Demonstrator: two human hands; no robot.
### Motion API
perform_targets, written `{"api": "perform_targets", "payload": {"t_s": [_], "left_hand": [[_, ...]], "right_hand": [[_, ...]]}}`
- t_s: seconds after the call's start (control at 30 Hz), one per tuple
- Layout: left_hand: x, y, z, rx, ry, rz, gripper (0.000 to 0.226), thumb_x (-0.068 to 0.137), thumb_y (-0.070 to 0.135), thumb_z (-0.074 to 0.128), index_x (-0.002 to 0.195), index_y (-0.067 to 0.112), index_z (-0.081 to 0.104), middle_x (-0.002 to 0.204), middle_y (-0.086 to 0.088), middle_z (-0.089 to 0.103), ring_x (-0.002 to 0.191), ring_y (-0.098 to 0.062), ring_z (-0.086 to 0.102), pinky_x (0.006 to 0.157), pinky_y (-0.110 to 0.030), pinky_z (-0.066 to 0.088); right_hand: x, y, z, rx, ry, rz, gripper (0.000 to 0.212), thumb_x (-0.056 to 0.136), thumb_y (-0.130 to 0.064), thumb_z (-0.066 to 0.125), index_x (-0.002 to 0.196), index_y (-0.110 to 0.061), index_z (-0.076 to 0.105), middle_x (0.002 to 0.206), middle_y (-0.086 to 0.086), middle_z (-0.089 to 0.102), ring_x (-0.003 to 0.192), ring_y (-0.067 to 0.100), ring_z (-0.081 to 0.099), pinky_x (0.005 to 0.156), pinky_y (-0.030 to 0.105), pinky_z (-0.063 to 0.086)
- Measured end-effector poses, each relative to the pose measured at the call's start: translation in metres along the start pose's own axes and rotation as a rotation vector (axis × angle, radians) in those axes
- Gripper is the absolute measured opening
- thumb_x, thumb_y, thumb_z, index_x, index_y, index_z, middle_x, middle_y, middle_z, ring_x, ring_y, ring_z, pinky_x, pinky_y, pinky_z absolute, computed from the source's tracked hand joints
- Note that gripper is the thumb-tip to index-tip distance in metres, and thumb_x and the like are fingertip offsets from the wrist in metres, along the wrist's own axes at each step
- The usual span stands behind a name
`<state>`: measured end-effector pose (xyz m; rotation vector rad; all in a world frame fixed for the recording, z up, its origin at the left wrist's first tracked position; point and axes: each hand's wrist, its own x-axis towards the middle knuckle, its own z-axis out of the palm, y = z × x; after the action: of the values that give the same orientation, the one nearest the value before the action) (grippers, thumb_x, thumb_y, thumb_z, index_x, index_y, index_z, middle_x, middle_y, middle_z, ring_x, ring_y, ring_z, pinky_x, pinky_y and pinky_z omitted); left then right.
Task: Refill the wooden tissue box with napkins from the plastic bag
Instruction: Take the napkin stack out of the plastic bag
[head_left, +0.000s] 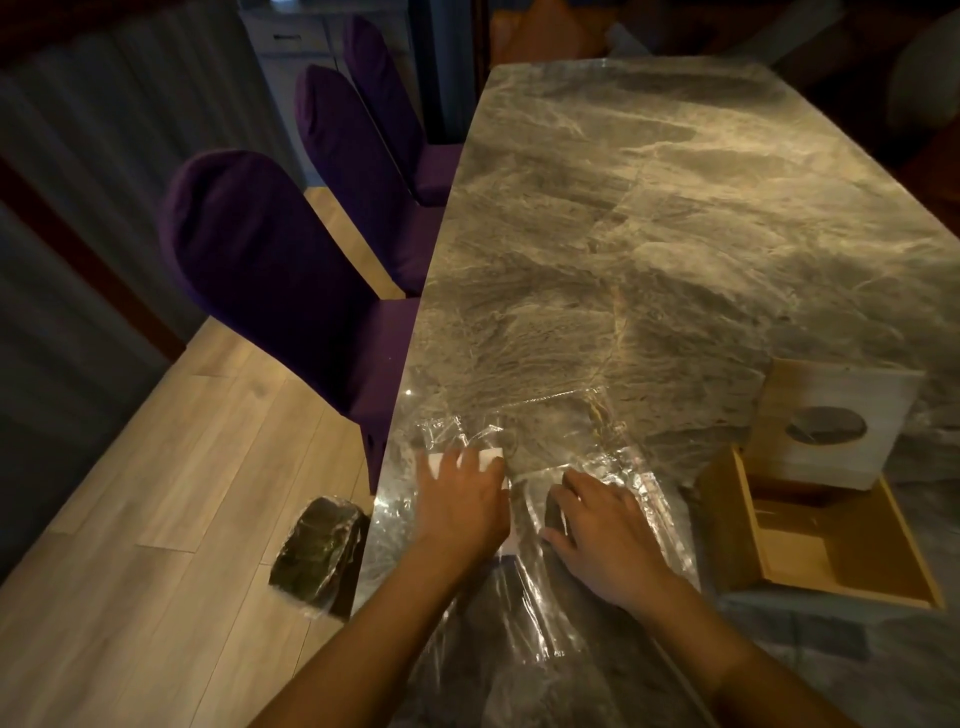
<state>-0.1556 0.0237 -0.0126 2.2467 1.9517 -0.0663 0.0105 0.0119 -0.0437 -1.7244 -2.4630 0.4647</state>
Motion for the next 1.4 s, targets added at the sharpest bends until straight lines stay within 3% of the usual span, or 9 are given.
{"api": "perform_targets", "payload": {"t_s": [0.1, 0.2, 0.5, 0.6, 0.77, 0.93, 1.1, 1.27, 1.4], "left_hand": [[0.003, -0.012, 0.0, -0.058, 0.026, 0.281, 0.059, 0.086, 0.054, 0.021, 0.13, 0.029, 0.05, 0.152, -0.001, 0.033, 0.144, -0.021, 0.018, 0.113, -0.045, -0.007], [0.001, -0.017, 0.004, -0.019, -0.105, 0.245, 0.077, 0.073, 0.066, 0.013, 0.129, 0.029, 0.051, 0.154, -0.003, 0.027, 0.146, -0.023, 0.009, 0.114, -0.054, -0.002], [-0.002, 0.008, 0.018, -0.151, -0.217, -0.286, 0.078, 0.086, 0.059, 0.042, 0.141, 0.01, 0.013, 0.157, -0.018, 0.005, 0.142, -0.047, 0.002, 0.111, -0.059, 0.017], [-0.001, 0.009, 0.019, -0.273, -0.114, -0.364, 0.063, 0.087, 0.044, 0.05, 0.132, 0.009, 0.023, 0.149, -0.02, 0.025, 0.136, -0.045, 0.021, 0.107, -0.054, 0.03], [-0.012, -0.006, 0.0, -0.749, 0.094, -0.482, 0.043, 0.084, 0.026, 0.06, 0.109, 0.019, 0.027, 0.101, -0.008, 0.054, 0.082, -0.029, 0.063, 0.069, -0.04, 0.056], [-0.027, -0.035, -0.005, -1.176, 0.165, -0.717, 0.061, 0.083, 0.006, 0.062, 0.128, 0.023, 0.025, 0.108, -0.011, 0.05, 0.091, -0.035, 0.064, 0.073, -0.051, 0.059], [-0.042, -0.055, 0.014, -1.529, 0.081, -0.939, 0.048, 0.079, 0.006, 0.067, 0.122, 0.011, 0.047, 0.118, -0.017, 0.056, 0.1, -0.038, 0.062, 0.076, -0.05, 0.058], [-0.062, -0.046, 0.02, -1.56, -0.047, -0.823, 0.028, 0.086, 0.011, 0.06, 0.113, 0.003, 0.058, 0.11, -0.018, 0.065, 0.1, -0.031, 0.064, 0.089, -0.047, 0.054], [-0.078, -0.028, 0.011, -1.283, -0.293, -0.558, 0.016, 0.088, 0.017, 0.06, 0.101, 0.009, 0.062, 0.077, -0.005, 0.068, 0.065, -0.014, 0.065, 0.056, -0.023, 0.053]], "right_hand": [[-0.004, 0.0, 0.007, 0.002, -0.092, 0.018, 0.069, 0.088, -0.058, 0.023, 0.145, -0.019, 0.022, 0.157, 0.006, 0.016, 0.145, 0.021, 0.01, 0.115, 0.035, 0.007], [-0.004, 0.004, 0.007, -0.005, -0.126, 0.022, 0.09, 0.072, -0.066, 0.0, 0.147, -0.02, 0.017, 0.158, 0.006, 0.01, 0.146, 0.02, 0.004, 0.114, 0.033, 0.002], [0.009, 0.013, 0.0, -0.035, -0.084, 0.043, 0.057, 0.093, -0.05, 0.034, 0.141, -0.019, 0.031, 0.155, 0.004, 0.022, 0.145, 0.019, 0.011, 0.116, 0.037, 0.008], [0.011, 0.016, 0.001, -0.033, -0.077, 0.03, 0.055, 0.093, -0.049, 0.036, 0.14, -0.021, 0.032, 0.155, 0.002, 0.023, 0.145, 0.017, 0.012, 0.116, 0.036, 0.009], [0.013, 0.024, -0.001, -0.008, -0.053, 0.006, 0.051, 0.094, -0.044, 0.04, 0.139, -0.021, 0.035, 0.154, 0.0, 0.027, 0.144, 0.016, 0.017, 0.115, 0.034, 0.014], [0.022, 0.029, -0.006, 0.005, -0.035, -0.014, 0.046, 0.092, -0.039, 0.046, 0.134, -0.018, 0.043, 0.149, 0.002, 0.036, 0.14, 0.019, 0.027, 0.112, 0.036, 0.021], [0.033, 0.032, -0.009, -0.01, -0.02, 0.008, 0.038, 0.091, -0.034, 0.051, 0.124, -0.016, 0.053, 0.142, 0.004, 0.047, 0.132, 0.021, 0.04, 0.109, 0.04, 0.03], [0.049, 0.028, -0.012, -0.114, -0.032, 0.096, 0.037, 0.091, -0.039, 0.046, 0.12, -0.017, 0.053, 0.137, 0.002, 0.05, 0.128, 0.021, 0.041, 0.107, 0.039, 0.027], [0.055, 0.019, -0.018, -0.211, -0.026, 0.161, 0.048, 0.091, -0.045, 0.039, 0.125, -0.014, 0.049, 0.14, 0.008, 0.044, 0.131, 0.024, 0.036, 0.108, 0.04, 0.022]]}}
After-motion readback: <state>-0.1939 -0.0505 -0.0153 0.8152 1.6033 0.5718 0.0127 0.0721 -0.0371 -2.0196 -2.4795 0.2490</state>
